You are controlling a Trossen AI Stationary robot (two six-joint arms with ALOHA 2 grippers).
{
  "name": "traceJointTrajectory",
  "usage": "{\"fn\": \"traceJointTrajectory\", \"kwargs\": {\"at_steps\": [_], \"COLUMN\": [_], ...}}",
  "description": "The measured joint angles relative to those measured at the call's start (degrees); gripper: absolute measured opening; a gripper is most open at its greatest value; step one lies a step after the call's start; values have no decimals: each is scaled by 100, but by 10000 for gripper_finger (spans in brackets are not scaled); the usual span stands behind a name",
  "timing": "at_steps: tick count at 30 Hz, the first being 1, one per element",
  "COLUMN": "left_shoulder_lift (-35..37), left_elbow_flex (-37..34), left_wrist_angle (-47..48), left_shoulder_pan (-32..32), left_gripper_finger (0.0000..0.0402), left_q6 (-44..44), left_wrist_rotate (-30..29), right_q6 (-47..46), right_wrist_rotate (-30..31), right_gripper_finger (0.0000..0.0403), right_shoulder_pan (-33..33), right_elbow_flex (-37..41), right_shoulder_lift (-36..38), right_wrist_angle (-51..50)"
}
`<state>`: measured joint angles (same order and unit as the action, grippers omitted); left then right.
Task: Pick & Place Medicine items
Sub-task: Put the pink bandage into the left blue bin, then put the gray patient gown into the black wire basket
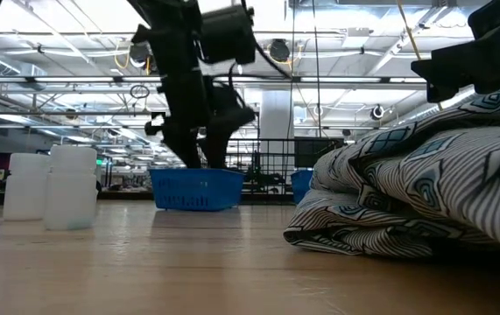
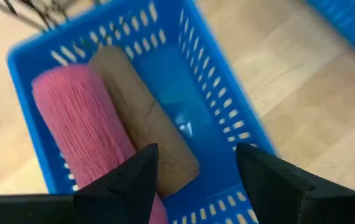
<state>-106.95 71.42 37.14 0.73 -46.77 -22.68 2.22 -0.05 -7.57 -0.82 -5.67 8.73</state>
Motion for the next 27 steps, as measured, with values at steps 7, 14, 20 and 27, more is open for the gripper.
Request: {"fn": "traceJointTrajectory", "kwargs": {"at_steps": [7,14,20,27], "left_shoulder_lift": [-206,61,373,1129], "left_elbow_flex": [2,2,2,2], "left_wrist_angle": [-14,-327,-574,-584], "left_shoulder_pan": [36,37,37,-78], "left_gripper_finger": [223,223,223,223], "left_q6": [-276,-112,181,643], "left_wrist_rotate": [-4,76,194,327], "right_q6": [0,0,0,0], "right_wrist_rotate": [0,0,0,0], "right_gripper_finger": [139,139,139,139], "right_shoulder_pan": [-2,-1,0,-2], "right_elbow_flex": [0,1,2,0], "right_shoulder_lift": [0,0,-2,-2], "right_wrist_angle": [0,0,-10,-7]}}
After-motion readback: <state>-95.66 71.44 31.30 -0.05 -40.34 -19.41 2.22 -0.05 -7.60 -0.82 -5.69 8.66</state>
